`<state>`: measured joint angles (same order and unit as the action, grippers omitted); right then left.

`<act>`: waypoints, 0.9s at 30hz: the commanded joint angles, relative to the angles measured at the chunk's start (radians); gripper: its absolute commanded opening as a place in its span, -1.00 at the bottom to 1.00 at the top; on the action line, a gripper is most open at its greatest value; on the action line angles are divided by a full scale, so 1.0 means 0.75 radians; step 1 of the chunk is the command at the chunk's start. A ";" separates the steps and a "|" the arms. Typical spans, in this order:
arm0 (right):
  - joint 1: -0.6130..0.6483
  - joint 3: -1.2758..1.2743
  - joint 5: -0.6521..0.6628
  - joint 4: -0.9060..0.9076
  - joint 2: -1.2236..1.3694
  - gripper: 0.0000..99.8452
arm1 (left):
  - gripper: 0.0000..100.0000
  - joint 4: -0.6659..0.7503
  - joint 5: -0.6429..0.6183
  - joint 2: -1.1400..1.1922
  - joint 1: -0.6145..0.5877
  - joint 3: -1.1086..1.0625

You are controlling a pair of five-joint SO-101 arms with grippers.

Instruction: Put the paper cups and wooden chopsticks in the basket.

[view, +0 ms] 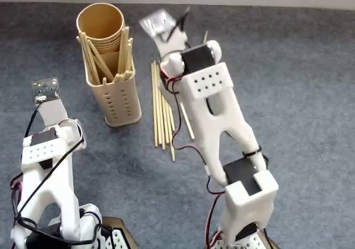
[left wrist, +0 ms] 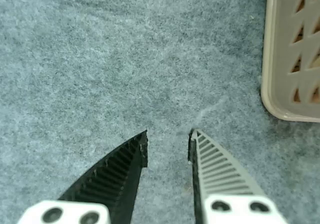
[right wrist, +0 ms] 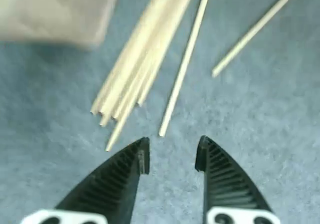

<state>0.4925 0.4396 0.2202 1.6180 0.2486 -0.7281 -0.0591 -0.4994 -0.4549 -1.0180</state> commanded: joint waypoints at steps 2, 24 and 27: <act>-0.044 -0.369 0.123 -0.388 0.060 -0.67 | -0.67 0.018 0.012 -0.007 0.028 0.009; 0.079 -0.557 0.020 -0.852 0.365 -0.34 | -0.67 0.012 0.012 -0.007 0.030 0.009; 0.087 -0.566 0.018 -0.852 0.379 -0.36 | -0.67 0.012 0.014 -0.007 0.054 0.005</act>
<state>0.5432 0.0269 0.2447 0.9889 0.5217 -0.7281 -0.0591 -0.4994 -0.4534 -1.0180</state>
